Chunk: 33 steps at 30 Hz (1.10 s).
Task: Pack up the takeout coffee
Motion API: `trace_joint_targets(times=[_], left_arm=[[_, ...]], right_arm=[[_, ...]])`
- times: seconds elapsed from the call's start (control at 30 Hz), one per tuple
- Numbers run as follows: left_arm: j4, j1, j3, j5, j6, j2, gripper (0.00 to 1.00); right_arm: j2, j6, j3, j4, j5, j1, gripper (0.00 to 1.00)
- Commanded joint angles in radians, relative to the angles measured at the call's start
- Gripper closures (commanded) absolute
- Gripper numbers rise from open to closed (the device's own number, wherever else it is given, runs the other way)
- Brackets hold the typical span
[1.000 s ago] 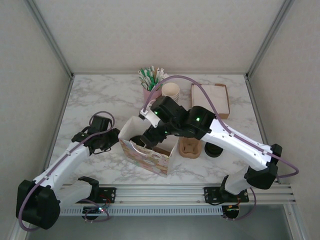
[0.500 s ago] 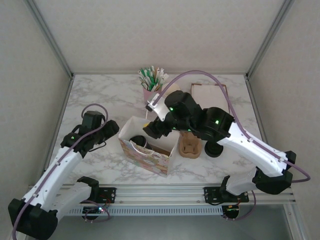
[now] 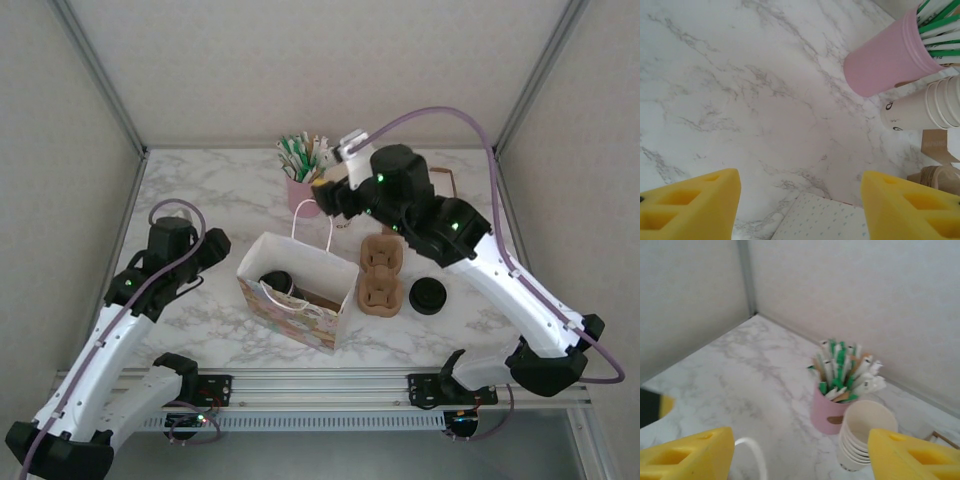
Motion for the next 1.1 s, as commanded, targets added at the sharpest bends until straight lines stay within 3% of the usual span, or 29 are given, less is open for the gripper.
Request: trace_joint_targets(times=[0.0, 0.23, 0.5, 0.87, 1.07], left_arm=[[-0.017, 0.000, 0.057, -0.025, 0.043, 0.003, 0.35], [-0.049, 0.000, 0.114, 0.010, 0.073, 0.042, 0.38], [-0.051, 0.000, 0.140, 0.102, 0.093, 0.078, 0.44], [-0.059, -0.001, 0.141, 0.162, 0.131, 0.098, 0.45], [-0.059, -0.001, 0.138, 0.167, 0.133, 0.116, 0.44]], right_arm=[[0.036, 0.085, 0.017, 0.064, -0.064, -0.103, 0.36], [0.187, 0.193, 0.072, 0.082, -0.297, -0.297, 0.61], [0.477, 0.038, 0.377, -0.060, -0.490, -0.331, 0.82], [0.875, -0.168, 0.865, -0.292, -0.646, -0.334, 0.73], [0.941, -0.167, 0.887, -0.288, -0.654, -0.334, 0.69]])
